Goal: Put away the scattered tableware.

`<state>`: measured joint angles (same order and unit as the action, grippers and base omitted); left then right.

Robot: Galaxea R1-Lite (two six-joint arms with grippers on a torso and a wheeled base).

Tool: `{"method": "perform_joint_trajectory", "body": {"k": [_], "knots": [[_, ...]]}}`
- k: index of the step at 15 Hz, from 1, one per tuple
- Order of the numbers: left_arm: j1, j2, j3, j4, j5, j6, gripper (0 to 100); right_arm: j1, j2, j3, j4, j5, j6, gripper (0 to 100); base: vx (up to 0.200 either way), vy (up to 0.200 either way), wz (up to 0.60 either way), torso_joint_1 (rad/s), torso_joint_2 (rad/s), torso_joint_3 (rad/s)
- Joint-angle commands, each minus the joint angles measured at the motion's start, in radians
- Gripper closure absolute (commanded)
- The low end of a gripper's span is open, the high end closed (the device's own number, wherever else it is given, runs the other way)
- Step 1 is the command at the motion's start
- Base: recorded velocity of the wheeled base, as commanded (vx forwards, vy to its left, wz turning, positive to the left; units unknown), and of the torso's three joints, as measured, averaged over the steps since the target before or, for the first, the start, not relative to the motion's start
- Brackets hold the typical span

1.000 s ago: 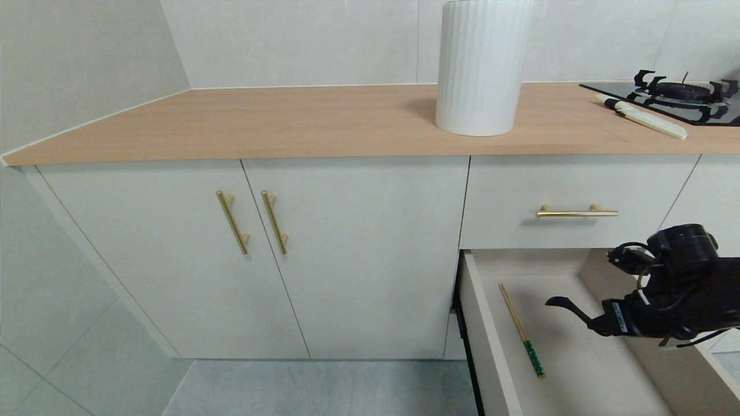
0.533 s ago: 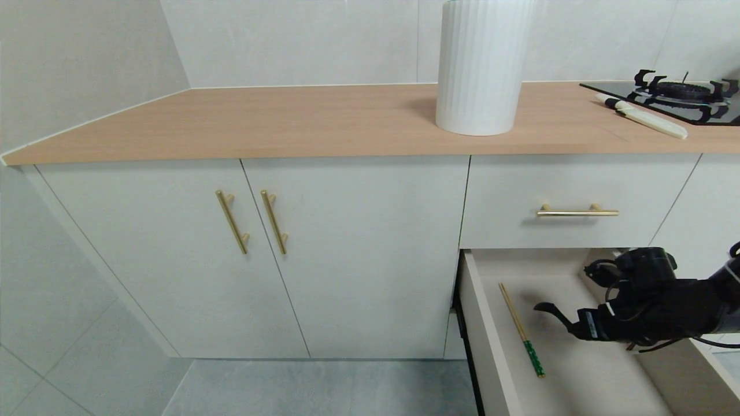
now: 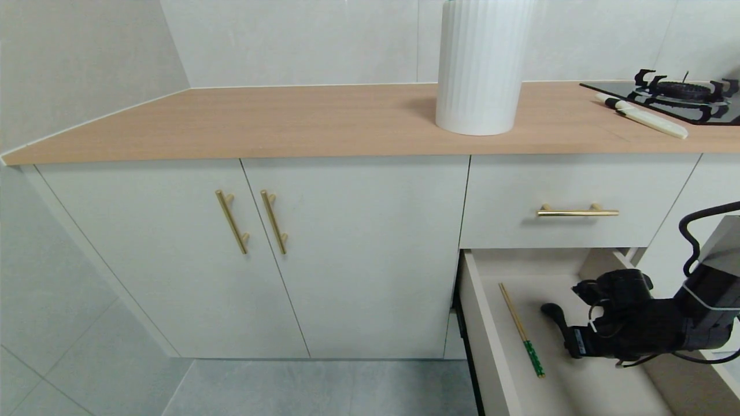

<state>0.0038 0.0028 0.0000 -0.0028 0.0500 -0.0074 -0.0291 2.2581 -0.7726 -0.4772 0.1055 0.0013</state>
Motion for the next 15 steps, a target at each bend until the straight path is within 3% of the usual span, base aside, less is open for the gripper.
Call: {"method": "perform_joint_trajectory", "body": {"k": [1, 5, 6, 11, 15], "knots": [[0.001, 0.0, 0.0, 0.0, 0.001, 0.0, 0, 0.0, 0.023, 0.001, -0.011, -0.009, 0.0, 100, 0.0, 0.0, 0.0, 0.0, 0.0, 0.0], [0.001, 0.0, 0.0, 0.0, 0.001, 0.0, 0, 0.002, 0.021, 0.001, -0.014, -0.01, 0.025, 100, 0.0, 0.0, 0.0, 0.0, 0.0, 0.0], [0.001, 0.0, 0.0, 0.0, 0.001, 0.0, 0, 0.002, 0.021, 0.001, -0.014, -0.01, 0.025, 0, 0.0, 0.0, 0.0, 0.0, 0.0, 0.0], [0.001, 0.0, 0.0, 0.0, 0.001, 0.0, 0, 0.003, 0.005, 0.01, -0.014, -0.01, 0.028, 0, 0.0, 0.0, 0.0, 0.0, 0.0, 0.0], [0.001, 0.0, 0.0, 0.0, 0.001, 0.0, 0, 0.04, -0.221, 0.07, -0.008, -0.015, 0.112, 0, 0.0, 0.0, 0.0, 0.0, 0.0, 0.0]]}}
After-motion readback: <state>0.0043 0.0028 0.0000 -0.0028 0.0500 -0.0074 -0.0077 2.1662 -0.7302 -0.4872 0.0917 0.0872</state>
